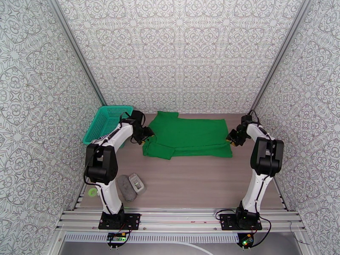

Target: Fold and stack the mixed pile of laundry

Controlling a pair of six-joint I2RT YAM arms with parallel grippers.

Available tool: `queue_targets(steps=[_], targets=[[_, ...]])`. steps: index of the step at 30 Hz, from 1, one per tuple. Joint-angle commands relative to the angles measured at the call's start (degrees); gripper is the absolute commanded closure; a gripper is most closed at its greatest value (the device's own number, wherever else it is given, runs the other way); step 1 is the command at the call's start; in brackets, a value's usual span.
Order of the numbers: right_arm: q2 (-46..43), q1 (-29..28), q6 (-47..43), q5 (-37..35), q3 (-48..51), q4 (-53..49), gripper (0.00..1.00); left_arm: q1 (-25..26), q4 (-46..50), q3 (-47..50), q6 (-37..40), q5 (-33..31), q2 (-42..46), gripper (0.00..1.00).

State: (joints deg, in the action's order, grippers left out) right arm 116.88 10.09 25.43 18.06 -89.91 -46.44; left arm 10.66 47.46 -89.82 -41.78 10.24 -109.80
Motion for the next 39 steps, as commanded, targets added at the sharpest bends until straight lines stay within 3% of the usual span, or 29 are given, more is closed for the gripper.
queue_targets(steps=[1, 6, 10, 15, 22, 30, 35, 39], targets=[[-7.3, -4.0, 0.1, 3.2, 7.4, 3.3, 0.64, 4.4, 4.0, 3.1, 1.8, -0.5, 2.4, 0.37], [-10.0, -7.8, 3.4, 4.1, 15.7, 8.4, 0.65, 10.2, 0.1, 7.2, -2.0, 2.3, 1.6, 0.4], [-9.3, -8.5, 3.3, 3.6, 15.9, 8.0, 0.67, 13.8, 1.1, 6.0, -1.1, 1.6, -2.4, 0.52], [-8.9, -8.4, 0.5, 1.9, 13.4, 5.4, 0.67, 16.3, 2.5, 4.3, -0.5, -0.3, -6.0, 0.47], [-8.4, -8.4, 0.1, 2.3, 12.7, 4.8, 0.68, 18.0, 3.3, 1.5, -0.2, -0.3, -9.9, 0.52], [-8.5, -8.5, -0.3, 3.0, 12.0, 3.8, 0.69, 17.9, 4.6, -3.2, -0.9, -3.2, -11.4, 0.88], [-9.1, -8.5, -0.4, 2.8, 11.4, 3.3, 0.69, 18.1, 7.1, -5.7, -0.3, -4.6, -9.1, 0.99], [-9.0, -8.5, 0.1, 3.2, 11.1, 3.5, 0.69, 17.5, 8.5, -8.5, 1.0, -5.5, -9.3, 1.0]])
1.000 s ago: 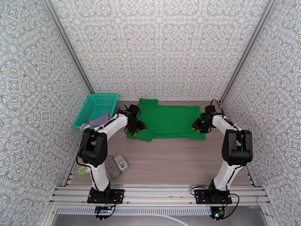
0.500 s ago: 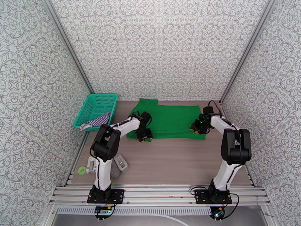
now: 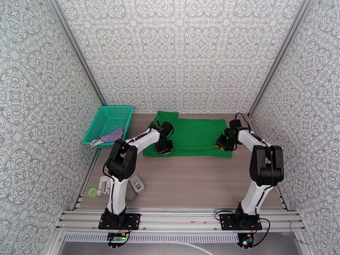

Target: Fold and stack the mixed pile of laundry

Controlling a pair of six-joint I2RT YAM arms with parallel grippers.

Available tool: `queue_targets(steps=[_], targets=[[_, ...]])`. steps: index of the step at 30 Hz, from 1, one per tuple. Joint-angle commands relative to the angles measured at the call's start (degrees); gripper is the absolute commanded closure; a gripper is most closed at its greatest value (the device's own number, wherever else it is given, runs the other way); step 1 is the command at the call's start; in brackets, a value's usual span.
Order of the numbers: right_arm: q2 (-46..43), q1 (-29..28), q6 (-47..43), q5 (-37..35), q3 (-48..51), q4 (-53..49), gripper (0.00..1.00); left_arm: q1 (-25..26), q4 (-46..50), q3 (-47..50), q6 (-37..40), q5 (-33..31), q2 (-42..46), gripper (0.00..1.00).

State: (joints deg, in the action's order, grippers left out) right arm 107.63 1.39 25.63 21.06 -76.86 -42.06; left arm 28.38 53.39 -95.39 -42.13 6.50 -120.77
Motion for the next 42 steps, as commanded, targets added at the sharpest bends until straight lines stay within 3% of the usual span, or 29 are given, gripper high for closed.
queue_targets(steps=[1, 14, 15, 19, 22, 24, 29, 31, 33, 36, 42], targets=[[0.3, 0.2, 0.0, 0.3, -2.3, -0.8, 0.69, -0.4, 3.0, -4.0, 1.7, -2.0, 1.4, 1.0], [1.3, 0.2, 0.3, 0.7, -5.2, -1.5, 0.69, -3.0, 5.9, -20.0, 6.7, -1.5, -9.1, 1.0], [1.4, 0.2, 0.5, 0.7, -5.3, -1.6, 0.68, -3.2, 5.9, -21.1, 6.9, -1.4, -10.1, 0.96], [2.1, 0.2, 0.9, 0.9, -5.9, -1.5, 0.67, -3.8, 5.1, -23.5, 7.2, -0.7, -12.4, 0.49], [2.2, 0.2, 0.8, 0.2, -6.8, -2.3, 0.64, -3.8, 6.2, -26.2, 7.7, -1.0, -11.2, 0.44], [1.8, 0.2, 0.7, -0.9, -7.1, -2.7, 0.64, -4.0, 6.0, -24.6, 8.0, -1.5, -8.4, 0.43], [1.3, 0.2, 0.7, -2.5, -6.5, -2.9, 0.63, -7.1, 1.5, -8.6, 7.9, -1.0, 2.2, 0.42], [1.1, 0.0, 0.8, -1.6, -5.9, -2.3, 0.64, -9.5, -2.4, -0.4, 7.1, 0.8, 6.1, 0.54], [1.1, -0.5, 0.7, -0.9, -5.6, -2.1, 0.64, -11.4, -4.8, 5.2, 6.5, 2.9, 8.6, 0.58], [1.2, -1.2, 1.2, -0.9, -4.8, -1.3, 0.64, -13.0, -6.5, 9.9, 6.1, 3.8, 10.6, 0.42], [2.1, -1.4, 3.3, 0.4, -4.4, 0.5, 0.64, -13.5, -11.3, 11.5, 2.0, 6.1, 7.8, 0.42]])
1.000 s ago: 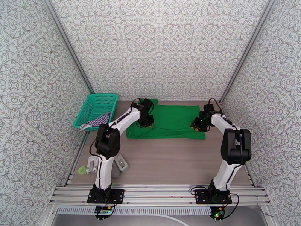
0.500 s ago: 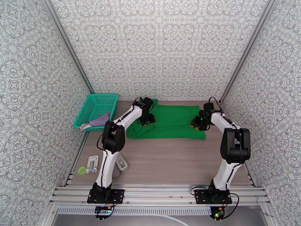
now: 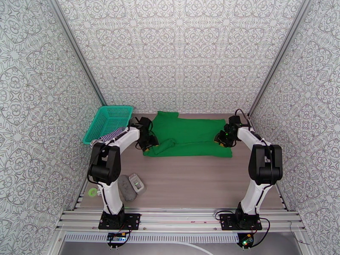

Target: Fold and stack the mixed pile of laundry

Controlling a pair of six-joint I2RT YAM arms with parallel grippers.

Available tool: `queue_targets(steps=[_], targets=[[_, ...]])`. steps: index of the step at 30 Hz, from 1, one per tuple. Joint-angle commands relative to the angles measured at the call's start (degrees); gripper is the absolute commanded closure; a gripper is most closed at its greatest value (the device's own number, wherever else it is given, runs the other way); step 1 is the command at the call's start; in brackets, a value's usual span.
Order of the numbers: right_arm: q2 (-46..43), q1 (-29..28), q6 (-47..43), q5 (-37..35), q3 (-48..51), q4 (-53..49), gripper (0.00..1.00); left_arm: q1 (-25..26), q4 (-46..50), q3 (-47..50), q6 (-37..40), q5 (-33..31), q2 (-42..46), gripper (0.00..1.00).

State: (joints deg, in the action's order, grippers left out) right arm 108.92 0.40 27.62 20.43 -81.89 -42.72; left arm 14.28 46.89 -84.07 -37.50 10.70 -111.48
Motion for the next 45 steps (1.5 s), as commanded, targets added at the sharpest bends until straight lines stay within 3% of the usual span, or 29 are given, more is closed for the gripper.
queue_targets(steps=[1, 6, 10, 16, 22, 26, 27, 30, 36, 45], targets=[[0.7, -0.4, 1.2, 0.9, 0.5, 1.1, 0.64, 0.8, -5.6, 0.1, -3.4, 1.7, -2.1, 0.41], [0.3, -0.4, 0.3, 0.3, 0.5, 0.3, 0.64, 1.6, -8.0, -2.4, -5.1, 3.2, -5.8, 0.41], [0.1, -0.4, 0.2, 0.1, 0.8, 0.3, 0.64, 1.8, -8.7, -3.4, -6.6, 3.1, -7.5, 0.47], [0.2, -0.4, 0.1, 0.1, 0.3, 0.2, 0.64, 1.8, -10.8, -4.5, -7.7, 4.4, -5.9, 0.77], [0.8, -0.4, 0.4, 0.4, 0.4, 0.6, 0.64, 1.0, -12.9, -5.5, -8.8, 6.6, -5.7, 1.0], [0.6, -0.4, 0.3, 0.6, -0.1, 0.2, 0.64, 0.7, -9.1, -6.7, -8.4, 5.1, -5.4, 1.0], [0.4, -0.4, 0.2, 0.4, -0.1, 0.2, 0.64, 0.7, -7.7, -6.4, -8.2, 3.9, -4.5, 0.96], [0.0, -0.4, 0.0, 0.0, 0.2, 0.3, 0.64, 0.8, -5.5, -3.6, -8.1, 1.5, -2.2, 0.69], [0.2, -0.4, 0.7, 0.9, 1.1, 1.2, 0.64, 2.1, -3.6, 0.0, -9.1, -1.1, -0.9, 0.51], [0.8, -0.4, 0.0, 0.8, 0.4, 0.7, 0.64, 3.2, -2.1, 0.3, -9.8, -3.2, -2.7, 0.5]])
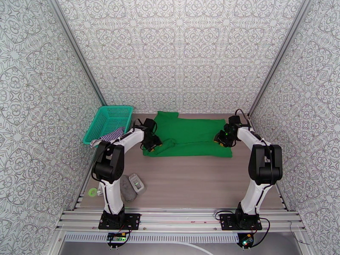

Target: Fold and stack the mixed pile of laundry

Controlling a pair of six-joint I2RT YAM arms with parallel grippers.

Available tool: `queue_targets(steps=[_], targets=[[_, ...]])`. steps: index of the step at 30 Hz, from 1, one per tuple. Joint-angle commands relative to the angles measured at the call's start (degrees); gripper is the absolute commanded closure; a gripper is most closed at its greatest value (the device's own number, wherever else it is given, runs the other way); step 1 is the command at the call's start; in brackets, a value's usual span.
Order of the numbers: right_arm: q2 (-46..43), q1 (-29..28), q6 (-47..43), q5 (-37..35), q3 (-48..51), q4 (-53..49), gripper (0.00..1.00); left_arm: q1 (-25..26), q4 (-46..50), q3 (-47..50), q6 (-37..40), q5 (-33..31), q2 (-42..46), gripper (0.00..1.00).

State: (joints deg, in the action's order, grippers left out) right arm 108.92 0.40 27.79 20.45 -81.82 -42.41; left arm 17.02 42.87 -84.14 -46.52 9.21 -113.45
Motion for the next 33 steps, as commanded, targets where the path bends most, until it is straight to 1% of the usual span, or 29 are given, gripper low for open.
queue_targets(steps=[1, 9, 20, 22, 28, 33], targets=[[0.8, -0.4, -0.2, 0.8, 0.3, 0.4, 0.64, 0.6, 2.2, 0.2, -0.8, -2.1, -0.9, 0.5], [0.8, -0.4, -0.3, 0.6, 1.3, 0.7, 0.64, 1.4, 5.0, -0.3, -2.4, -4.2, -2.1, 0.5], [0.8, -0.4, -0.5, 0.5, 2.4, 0.7, 0.64, 2.3, 5.3, -1.4, -3.2, -4.0, -4.4, 0.52], [0.8, -0.4, -0.6, 0.6, 2.5, 0.7, 0.64, 2.3, 4.9, -1.5, -3.2, -4.1, -4.4, 0.56], [0.9, -0.4, -0.5, 0.6, 2.6, 0.8, 0.64, 2.3, 4.8, -3.0, -2.8, -4.2, -4.7, 0.77], [0.8, -0.4, -0.6, 0.6, 2.5, 0.8, 0.64, 2.2, 4.9, -3.9, -2.5, -4.7, -4.0, 0.9]])
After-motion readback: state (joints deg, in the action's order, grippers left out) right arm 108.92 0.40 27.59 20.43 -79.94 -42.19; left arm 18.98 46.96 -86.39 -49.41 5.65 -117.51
